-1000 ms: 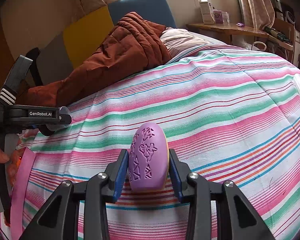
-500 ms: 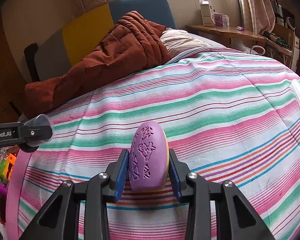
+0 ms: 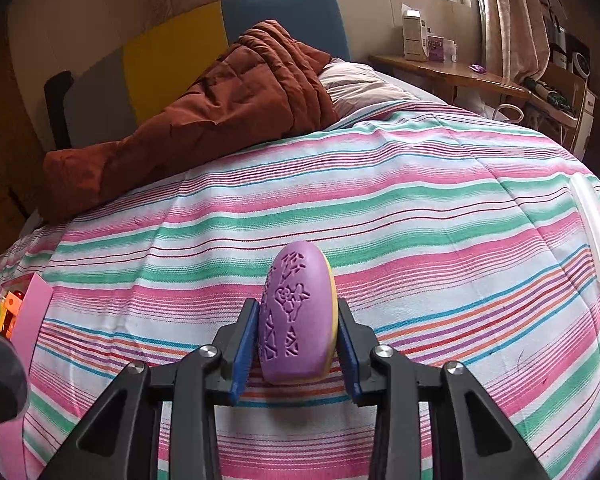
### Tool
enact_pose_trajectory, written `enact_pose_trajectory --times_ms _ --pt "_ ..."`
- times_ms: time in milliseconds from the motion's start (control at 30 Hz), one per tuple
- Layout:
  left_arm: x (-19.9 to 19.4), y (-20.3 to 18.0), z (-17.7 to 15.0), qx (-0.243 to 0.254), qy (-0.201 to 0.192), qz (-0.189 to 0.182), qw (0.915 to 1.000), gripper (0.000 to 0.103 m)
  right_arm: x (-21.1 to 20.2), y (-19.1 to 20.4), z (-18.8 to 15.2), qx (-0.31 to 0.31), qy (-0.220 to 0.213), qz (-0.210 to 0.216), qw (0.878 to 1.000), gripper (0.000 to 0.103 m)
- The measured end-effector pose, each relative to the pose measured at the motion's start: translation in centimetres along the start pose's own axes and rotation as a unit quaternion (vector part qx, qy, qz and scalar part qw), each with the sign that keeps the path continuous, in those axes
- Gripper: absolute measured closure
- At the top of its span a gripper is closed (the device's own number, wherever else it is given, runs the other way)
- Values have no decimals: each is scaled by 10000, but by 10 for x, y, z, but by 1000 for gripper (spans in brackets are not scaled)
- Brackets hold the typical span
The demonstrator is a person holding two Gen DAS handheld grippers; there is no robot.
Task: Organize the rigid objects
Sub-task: 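Carry the clear cylinder into the tray and open the left gripper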
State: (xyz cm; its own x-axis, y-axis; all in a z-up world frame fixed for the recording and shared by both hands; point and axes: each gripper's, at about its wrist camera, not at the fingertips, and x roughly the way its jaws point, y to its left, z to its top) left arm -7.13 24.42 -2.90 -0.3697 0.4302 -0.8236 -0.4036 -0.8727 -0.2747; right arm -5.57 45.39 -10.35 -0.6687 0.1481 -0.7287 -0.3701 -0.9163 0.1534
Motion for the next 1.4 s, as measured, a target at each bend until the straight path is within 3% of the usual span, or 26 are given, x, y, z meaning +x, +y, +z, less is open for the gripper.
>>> enact_pose_trajectory --times_ms 367,600,833,1067,1400 --pt "-52 7 -51 241 -363 -316 9985 39 -25 6 -13 -118 -182 -131 9997 67" --pt "-94 20 -87 669 -789 -194 9944 39 -33 13 -21 -291 -175 -206 9992 67" --pt "-125 61 -113 583 -1051 80 9927 39 -37 16 -26 -366 -166 -283 9988 67" --pt "-126 114 -124 10 -1008 388 9941 39 -41 21 -28 -497 -212 -370 9979 67" --pt "-88 147 -116 -96 -638 658 9957 39 -67 15 -37 -292 -448 -189 9984 67"
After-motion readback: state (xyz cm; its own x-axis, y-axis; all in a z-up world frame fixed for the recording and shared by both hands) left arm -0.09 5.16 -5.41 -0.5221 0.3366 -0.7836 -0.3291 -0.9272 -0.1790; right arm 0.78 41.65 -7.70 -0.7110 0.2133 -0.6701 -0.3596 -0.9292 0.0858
